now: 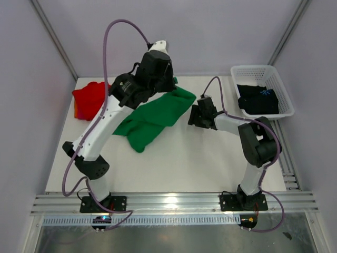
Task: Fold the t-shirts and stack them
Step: Flatten out the tshirt
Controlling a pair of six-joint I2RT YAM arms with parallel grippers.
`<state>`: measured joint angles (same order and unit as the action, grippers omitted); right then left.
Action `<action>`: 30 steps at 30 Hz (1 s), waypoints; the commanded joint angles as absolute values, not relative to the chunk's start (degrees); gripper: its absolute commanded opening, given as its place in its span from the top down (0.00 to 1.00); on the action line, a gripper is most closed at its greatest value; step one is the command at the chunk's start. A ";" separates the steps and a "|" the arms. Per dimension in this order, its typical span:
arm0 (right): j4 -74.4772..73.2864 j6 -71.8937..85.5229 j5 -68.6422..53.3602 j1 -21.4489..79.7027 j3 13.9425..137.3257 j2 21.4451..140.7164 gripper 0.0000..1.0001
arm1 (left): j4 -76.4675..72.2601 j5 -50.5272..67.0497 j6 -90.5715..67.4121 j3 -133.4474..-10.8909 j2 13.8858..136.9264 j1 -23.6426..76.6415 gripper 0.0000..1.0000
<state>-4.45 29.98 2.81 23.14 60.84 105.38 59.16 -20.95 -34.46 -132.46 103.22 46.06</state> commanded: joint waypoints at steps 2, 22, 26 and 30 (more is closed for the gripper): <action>-6.42 31.46 1.41 23.82 59.15 108.72 0.36 | 43.52 -15.54 -34.98 -139.05 93.18 45.62 1.00; -8.61 31.03 0.88 28.56 66.62 113.38 0.36 | 65.43 -73.40 -36.55 -98.45 62.83 45.53 1.00; -9.14 30.06 1.14 28.56 65.66 111.63 0.36 | 77.16 -70.76 -47.90 -98.78 70.21 45.44 1.00; -8.88 29.09 2.72 28.56 63.90 110.22 0.36 | 71.48 -63.66 -42.12 -102.47 75.58 45.44 1.00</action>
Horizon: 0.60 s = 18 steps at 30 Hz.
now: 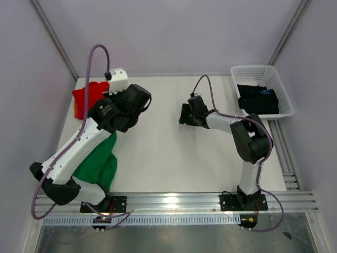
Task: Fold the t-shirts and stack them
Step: Flatten out the tshirt
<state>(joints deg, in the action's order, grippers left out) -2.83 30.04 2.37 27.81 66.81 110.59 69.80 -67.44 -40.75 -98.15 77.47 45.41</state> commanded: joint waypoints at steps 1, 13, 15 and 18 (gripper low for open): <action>-8.79 29.09 2.64 28.56 63.55 110.13 0.36 | 69.54 -58.59 -39.84 -105.79 78.63 45.44 1.00; -5.80 31.99 2.64 28.56 60.38 110.57 0.36 | 44.85 -37.53 -23.55 -136.68 93.35 54.58 1.00; -5.54 32.17 2.64 28.56 60.29 110.57 0.36 | 40.80 -42.78 -23.38 -134.05 90.28 54.58 1.00; -5.45 32.61 2.64 28.56 60.38 110.65 0.36 | 36.92 -56.21 -20.41 -128.69 86.76 54.49 1.00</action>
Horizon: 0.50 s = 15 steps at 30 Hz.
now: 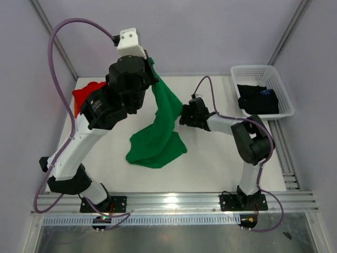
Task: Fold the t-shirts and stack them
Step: Flatten out the tshirt
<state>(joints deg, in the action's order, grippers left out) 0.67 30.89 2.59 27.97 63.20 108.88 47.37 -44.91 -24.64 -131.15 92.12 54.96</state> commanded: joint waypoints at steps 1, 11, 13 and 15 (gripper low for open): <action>-5.54 32.78 2.64 28.56 60.47 110.74 0.36 | 35.09 -60.08 -18.74 -125.45 85.97 54.58 1.00; -7.12 32.26 1.76 28.56 63.63 112.06 0.36 | -60.43 -96.49 84.88 -94.59 88.23 41.51 1.00; -7.56 31.91 2.02 28.56 63.89 111.71 0.36 | -69.83 -98.78 93.65 -89.93 89.82 39.38 1.00; -7.91 30.94 2.46 28.56 64.07 111.27 0.36 | -81.92 -99.76 105.08 -86.33 92.80 37.88 1.00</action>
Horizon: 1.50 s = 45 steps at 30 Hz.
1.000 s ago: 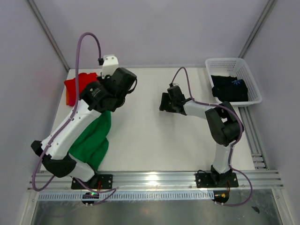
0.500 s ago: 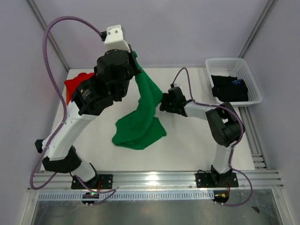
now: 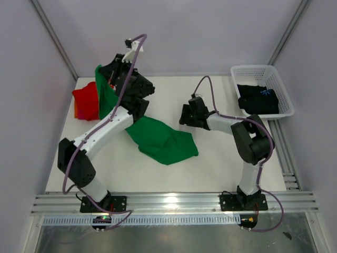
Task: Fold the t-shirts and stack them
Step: Flatten out the tshirt
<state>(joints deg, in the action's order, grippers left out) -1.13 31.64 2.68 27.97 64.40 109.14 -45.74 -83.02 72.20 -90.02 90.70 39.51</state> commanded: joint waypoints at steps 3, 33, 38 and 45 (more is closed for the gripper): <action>-8.35 28.84 2.99 28.56 63.37 108.82 0.36 | -88.42 -99.76 112.06 -83.68 96.50 37.79 1.00; -10.47 43.94 -13.88 28.65 41.57 86.83 0.35 | -88.51 -99.84 111.36 -88.95 99.67 38.06 1.00; -8.35 43.77 -14.33 28.65 43.06 88.33 0.36 | -88.51 -99.84 111.18 -87.89 98.62 38.23 1.00; -6.42 42.89 -13.36 28.65 44.91 88.95 0.97 | -88.50 -99.76 110.74 -86.66 97.21 38.14 1.00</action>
